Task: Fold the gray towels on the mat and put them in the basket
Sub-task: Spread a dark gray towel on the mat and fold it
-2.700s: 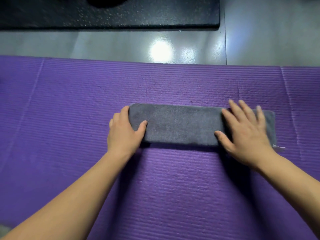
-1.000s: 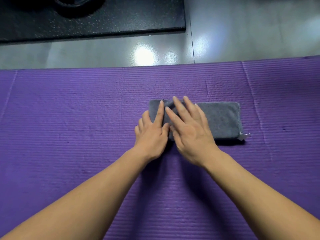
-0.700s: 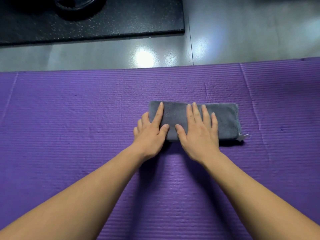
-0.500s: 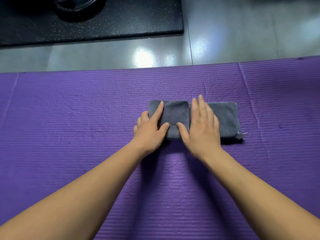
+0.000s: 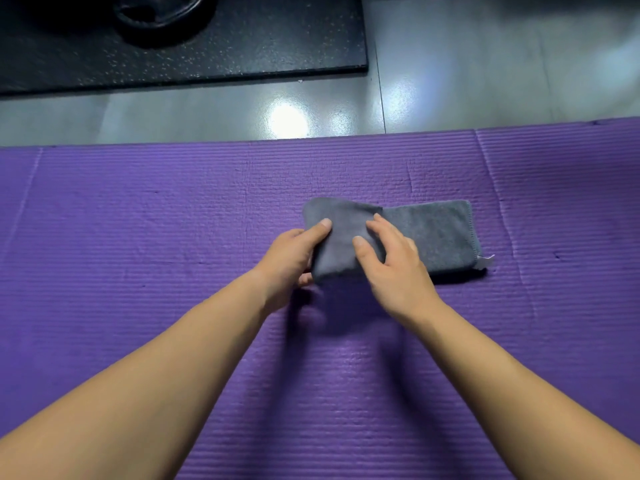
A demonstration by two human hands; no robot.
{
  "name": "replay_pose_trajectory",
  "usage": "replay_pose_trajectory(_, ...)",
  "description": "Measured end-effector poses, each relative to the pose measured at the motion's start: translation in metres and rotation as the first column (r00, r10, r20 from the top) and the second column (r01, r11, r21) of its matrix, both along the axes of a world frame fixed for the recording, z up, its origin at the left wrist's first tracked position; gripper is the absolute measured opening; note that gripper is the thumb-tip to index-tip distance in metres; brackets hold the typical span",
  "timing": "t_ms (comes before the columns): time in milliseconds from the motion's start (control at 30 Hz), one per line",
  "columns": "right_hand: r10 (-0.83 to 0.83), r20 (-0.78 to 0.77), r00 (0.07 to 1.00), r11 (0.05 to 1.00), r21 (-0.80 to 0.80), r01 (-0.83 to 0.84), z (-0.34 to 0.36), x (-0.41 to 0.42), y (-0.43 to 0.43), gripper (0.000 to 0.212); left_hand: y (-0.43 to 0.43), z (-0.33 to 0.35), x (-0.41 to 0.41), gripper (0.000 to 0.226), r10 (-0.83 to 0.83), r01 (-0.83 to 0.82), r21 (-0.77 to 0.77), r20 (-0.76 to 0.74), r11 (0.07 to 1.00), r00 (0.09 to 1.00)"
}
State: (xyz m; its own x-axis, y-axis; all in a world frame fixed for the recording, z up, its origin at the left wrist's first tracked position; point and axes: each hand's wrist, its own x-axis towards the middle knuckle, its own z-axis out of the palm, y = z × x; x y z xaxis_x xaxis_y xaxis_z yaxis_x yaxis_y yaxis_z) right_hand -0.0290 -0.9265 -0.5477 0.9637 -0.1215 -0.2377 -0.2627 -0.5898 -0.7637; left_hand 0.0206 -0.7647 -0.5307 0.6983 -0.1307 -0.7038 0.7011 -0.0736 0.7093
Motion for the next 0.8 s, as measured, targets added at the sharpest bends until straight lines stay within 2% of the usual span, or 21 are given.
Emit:
replay_pose_trajectory(100, 0.005, -0.077, 0.997, 0.991, 0.131, 0.005, 0.012, -0.002, -0.005, 0.071, -0.003, 0.015, -0.005, 0.039, 0.047, -0.051, -0.082, -0.052, 0.995, 0.998)
replay_pose_trajectory(167, 0.031, -0.134, 0.991, 0.996, 0.088, -0.019, 0.020, -0.004, -0.008, 0.085, -0.004, 0.023, -0.012, 0.038, 0.075, -0.081, -0.132, -0.050, 0.988, 0.996)
replay_pose_trajectory(267, 0.056, -0.150, 0.987, 0.998, 0.007, -0.056, 0.024, -0.001, -0.014, 0.079, -0.001, 0.035, -0.029, 0.014, 0.049, -0.040, -0.214, 0.038, 0.976, 0.998)
replay_pose_trajectory(333, 0.070, -0.123, 0.990, 0.981, 0.187, -0.047, 0.027, 0.001, -0.020, 0.069, 0.000, 0.040, -0.039, 0.014, 0.035, -0.004, -0.237, 0.126, 0.971, 0.991)
replay_pose_trajectory(367, 0.078, -0.110, 0.991, 0.938, 0.345, -0.035, 0.027, 0.000, -0.023, 0.062, 0.000, 0.038, -0.043, 0.016, 0.016, 0.025, -0.203, 0.199, 0.979, 0.980)
replay_pose_trajectory(400, 0.108, -0.099, 0.989, 0.871, 0.489, -0.046, 0.029, -0.003, -0.025, 0.058, 0.000, 0.033, -0.045, 0.020, -0.038, 0.064, -0.073, 0.318, 0.995, 0.947)
replay_pose_trajectory(433, 0.144, -0.078, 0.987, 0.805, 0.589, -0.071, 0.026, -0.005, -0.029, 0.063, 0.001, 0.029, -0.044, 0.027, -0.139, 0.094, 0.121, 0.449, 0.988, 0.883)
replay_pose_trajectory(467, 0.166, -0.076, 0.983, 0.763, 0.641, -0.080, 0.023, -0.008, -0.034, 0.074, 0.001, 0.025, -0.042, 0.038, -0.263, 0.102, 0.313, 0.528, 0.944, 0.807)
replay_pose_trajectory(500, 0.169, -0.082, 0.982, 0.712, 0.700, -0.064, 0.021, -0.012, -0.039, 0.080, 0.000, 0.023, -0.037, 0.054, -0.346, 0.086, 0.436, 0.564, 0.896, 0.750)
replay_pose_trajectory(533, 0.152, -0.111, 0.982, 0.651, 0.759, -0.015, 0.019, -0.015, -0.043, 0.076, 0.000, 0.024, -0.031, 0.078, -0.404, 0.113, 0.485, 0.551, 0.867, 0.730)
replay_pose_trajectory(600, 0.105, -0.189, 0.976, 0.468, 0.876, 0.119, 0.017, -0.019, -0.046, 0.055, 0.000, 0.024, -0.018, 0.125, -0.510, 0.313, 0.440, 0.455, 0.841, 0.730)
replay_pose_trajectory(633, 0.102, -0.227, 0.969, 0.412, 0.896, 0.166, 0.019, -0.021, -0.046, 0.050, -0.001, 0.024, -0.013, 0.126, -0.566, 0.430, 0.377, 0.427, 0.821, 0.705)
replay_pose_trajectory(700, 0.070, -0.323, 0.944, 0.402, 0.875, 0.270, 0.018, -0.023, -0.045, 0.054, -0.004, 0.019, -0.009, 0.091, -0.630, 0.563, 0.288, 0.434, 0.775, 0.645)
replay_pose_trajectory(733, 0.013, -0.393, 0.919, 0.428, 0.833, 0.350, 0.018, -0.023, -0.045, 0.059, -0.006, 0.016, -0.008, 0.075, -0.624, 0.561, 0.280, 0.436, 0.779, 0.648)
replay_pose_trajectory(800, -0.130, -0.496, 0.859, 0.448, 0.743, 0.497, 0.014, -0.021, -0.045, 0.072, -0.009, 0.010, -0.009, 0.070, -0.596, 0.500, 0.324, 0.420, 0.803, 0.685)
